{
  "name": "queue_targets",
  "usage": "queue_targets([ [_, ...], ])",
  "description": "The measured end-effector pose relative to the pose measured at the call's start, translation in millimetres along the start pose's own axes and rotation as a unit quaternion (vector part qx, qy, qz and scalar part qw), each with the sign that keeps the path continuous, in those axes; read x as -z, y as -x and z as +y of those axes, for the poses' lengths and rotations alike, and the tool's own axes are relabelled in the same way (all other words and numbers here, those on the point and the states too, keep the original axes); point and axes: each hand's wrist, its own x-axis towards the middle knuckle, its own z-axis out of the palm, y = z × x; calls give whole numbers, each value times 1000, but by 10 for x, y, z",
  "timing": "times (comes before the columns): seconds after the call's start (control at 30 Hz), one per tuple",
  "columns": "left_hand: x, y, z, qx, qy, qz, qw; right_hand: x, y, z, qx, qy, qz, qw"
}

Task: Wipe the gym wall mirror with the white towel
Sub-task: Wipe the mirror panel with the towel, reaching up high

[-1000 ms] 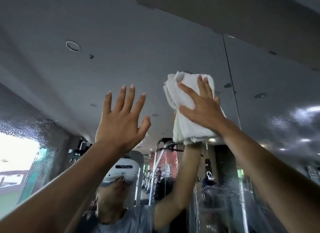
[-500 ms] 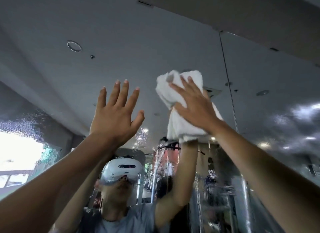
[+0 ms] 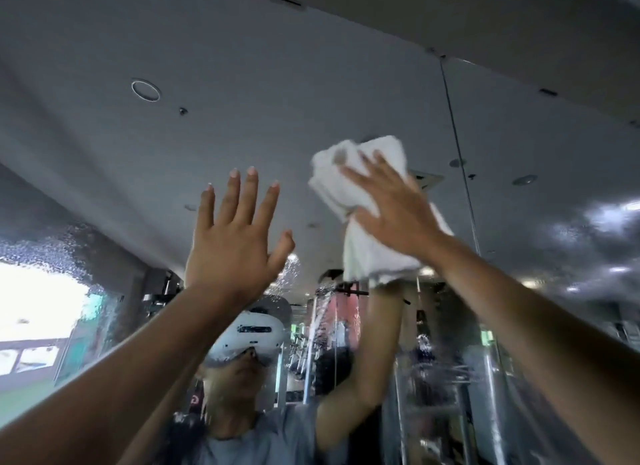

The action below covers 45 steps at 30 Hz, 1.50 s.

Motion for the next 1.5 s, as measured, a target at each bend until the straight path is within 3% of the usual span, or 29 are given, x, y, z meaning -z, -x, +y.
queue_targets([
  [0.1,-21,72,26,1,-2,0,1000,-7,-290,125,-193,-10,19,981],
  [0.17,-20,65,-6,-5,5,1,1000,-80,-486,-141,-250,-7,38,968],
  [0.3,-12,82,-21,-12,14,7,1000,-178,-228,-709,-103,1,15,995],
  [0.4,-5,97,5,-5,15,-3,1000,-152,223,-594,-37,-13,0,999],
  [0.47,-6,109,12,-4,13,-8,1000,-74,251,-310,-69,-7,-13,997],
  [0.6,-24,111,16,-1,12,-2,1000,-48,-305,-138,-259,-36,23,965],
  [0.67,-38,154,-12,-6,12,-1,1000,-128,-458,-398,-262,-24,35,964],
  [0.83,-50,342,-98,-28,6,10,1000,-245,123,-860,-11,12,13,1000],
  [0.9,-43,430,-101,-32,3,8,999,-208,341,-659,30,15,13,999],
  [0.97,-53,509,-77,-29,-1,3,1000,-162,353,-409,-54,17,20,998],
  [1.03,-70,553,-51,-17,-3,6,1000,-151,160,-327,-218,-4,47,975],
  [1.1,-72,547,-53,-15,-3,9,1000,-184,-87,-461,-300,-16,62,952],
  [1.17,-60,539,-86,-26,-3,10,1000,-217,-153,-680,-242,1,41,969],
  [1.23,-47,539,-111,-34,-1,8,999,-236,35,-826,-116,20,16,993],
  [1.33,-41,552,-98,-30,1,9,1000,-195,418,-673,16,19,-1,1000],
  [1.4,-49,557,-80,-29,0,7,1000,-102,429,-368,0,33,-8,999],
  [1.5,-65,564,-76,-26,-8,6,1000,-53,84,-151,-200,11,11,980],
])
